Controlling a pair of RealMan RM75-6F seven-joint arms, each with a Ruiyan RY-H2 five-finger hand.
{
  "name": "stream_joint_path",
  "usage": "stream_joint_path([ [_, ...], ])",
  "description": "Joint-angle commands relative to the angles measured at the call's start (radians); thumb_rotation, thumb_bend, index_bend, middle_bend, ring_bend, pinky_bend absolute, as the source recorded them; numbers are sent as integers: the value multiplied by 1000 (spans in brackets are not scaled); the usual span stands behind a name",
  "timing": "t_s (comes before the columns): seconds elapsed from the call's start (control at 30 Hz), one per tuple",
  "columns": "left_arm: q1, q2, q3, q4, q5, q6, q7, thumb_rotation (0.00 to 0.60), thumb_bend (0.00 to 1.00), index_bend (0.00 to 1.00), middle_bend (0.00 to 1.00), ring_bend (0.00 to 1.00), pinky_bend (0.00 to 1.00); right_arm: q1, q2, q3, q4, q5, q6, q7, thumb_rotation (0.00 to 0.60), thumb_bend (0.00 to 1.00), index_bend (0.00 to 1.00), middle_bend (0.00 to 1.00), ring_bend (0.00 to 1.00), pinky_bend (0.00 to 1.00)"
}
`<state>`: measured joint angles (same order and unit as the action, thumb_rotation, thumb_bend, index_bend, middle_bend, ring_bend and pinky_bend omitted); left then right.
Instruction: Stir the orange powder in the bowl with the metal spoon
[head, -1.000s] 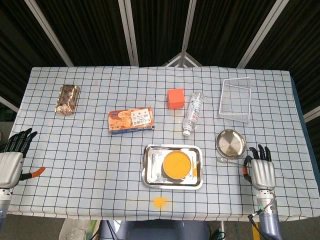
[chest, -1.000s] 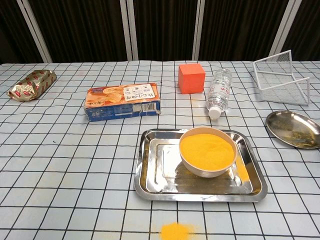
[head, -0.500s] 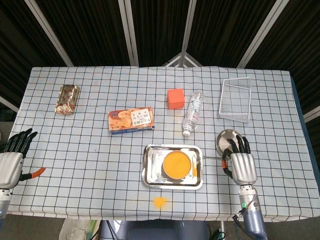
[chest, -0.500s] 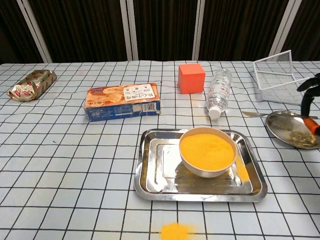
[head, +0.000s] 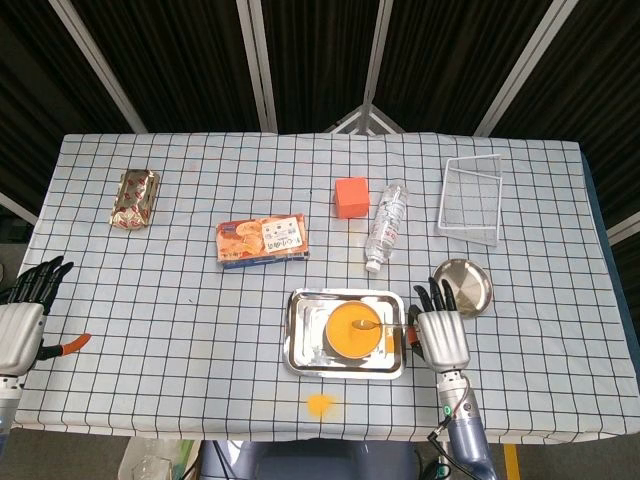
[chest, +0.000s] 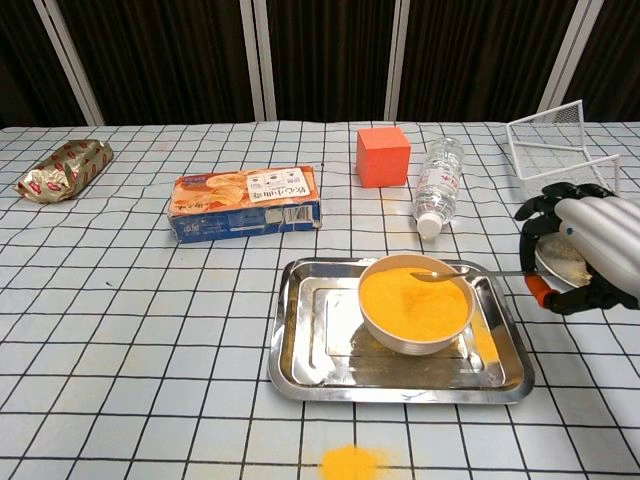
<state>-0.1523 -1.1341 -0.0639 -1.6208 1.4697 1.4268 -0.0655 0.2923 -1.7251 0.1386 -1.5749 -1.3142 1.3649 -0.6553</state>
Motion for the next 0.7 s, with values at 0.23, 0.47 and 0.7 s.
stream_joint_path([
  [0.23, 0, 2, -1, -3, -4, -2, 0, 600, 16, 0, 0, 0, 0, 8, -37, -14, 40, -4, 2, -20, 600, 612, 750, 214, 0, 0],
  [0.47, 0, 1, -1, -5, -5, -2, 3, 600, 16, 0, 0, 0, 0, 8, -58, -28, 50, -15, 11, -36, 600, 611, 721, 214, 0, 0],
  [0.7, 1, 2, 0, -5, -6, -1, 1, 600, 16, 0, 0, 0, 0, 5, -64, -33, 51, -12, 18, -56, 600, 612, 556, 213, 0, 0],
])
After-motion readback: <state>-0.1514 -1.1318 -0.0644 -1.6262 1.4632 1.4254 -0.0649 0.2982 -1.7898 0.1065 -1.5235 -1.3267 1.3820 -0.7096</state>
